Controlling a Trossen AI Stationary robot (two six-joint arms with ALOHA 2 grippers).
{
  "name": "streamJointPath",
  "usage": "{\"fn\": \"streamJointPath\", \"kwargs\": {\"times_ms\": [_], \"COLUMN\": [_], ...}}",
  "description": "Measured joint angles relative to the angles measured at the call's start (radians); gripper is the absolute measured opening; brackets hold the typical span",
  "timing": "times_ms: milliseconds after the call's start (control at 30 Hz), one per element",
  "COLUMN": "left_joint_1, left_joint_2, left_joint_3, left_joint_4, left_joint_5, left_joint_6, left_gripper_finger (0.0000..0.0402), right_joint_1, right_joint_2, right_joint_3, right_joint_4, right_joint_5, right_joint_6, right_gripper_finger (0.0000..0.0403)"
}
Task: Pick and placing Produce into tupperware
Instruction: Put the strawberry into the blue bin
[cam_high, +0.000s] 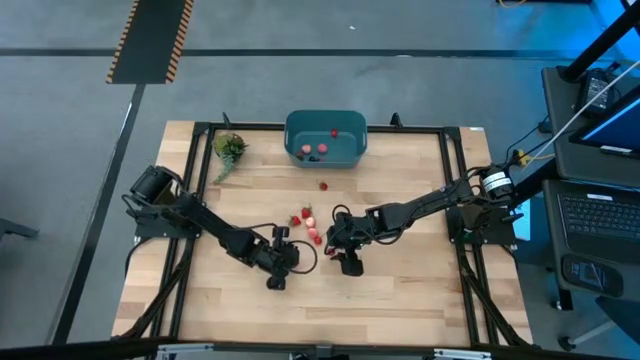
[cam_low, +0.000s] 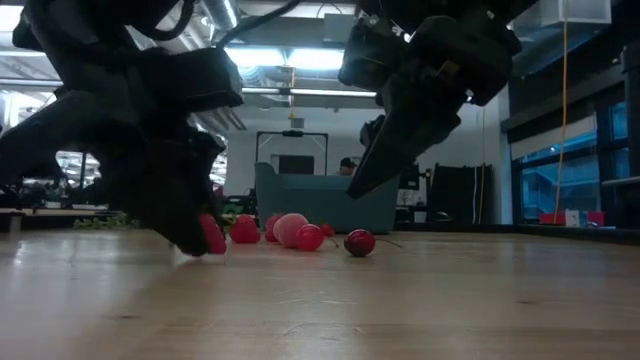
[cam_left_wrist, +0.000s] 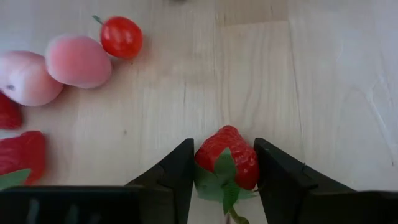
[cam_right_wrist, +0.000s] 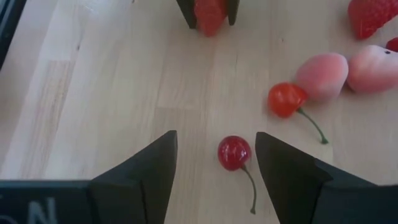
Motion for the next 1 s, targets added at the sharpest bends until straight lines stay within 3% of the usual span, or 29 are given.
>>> {"fn": "streamJointPath", "kwargs": {"times_ms": [500,700,833,1000], "left_joint_1": [0.065,0.095,0.162,0.324], "left_joint_2": [-0.295,-0.433,-0.520,-0.560], "left_joint_3": [0.000,0.001,0.001,0.001], "left_joint_4": [-0.099,-0.077,0.003,0.123], "left_joint_5": [-0.138,-0.134,-0.077,0.135], "left_joint_6": [0.234,0.356,0.360,0.303], "left_gripper_finger": [0.0137,0.0135,0.0136,0.0135], "right_joint_1": [0.000,0.000,0.000,0.000], "right_joint_2": [0.000,0.000,0.000,0.000], "right_joint_3": [0.000,0.000,0.000,0.000], "right_joint_4": [-0.003,-0.006,-0.006,-0.006], "right_joint_5": [0.000,0.000,0.000,0.000], "right_joint_6": [0.004,0.003,0.003,0.002], "right_gripper_finger": [0.0219,0.0219,0.0219,0.0219]}}
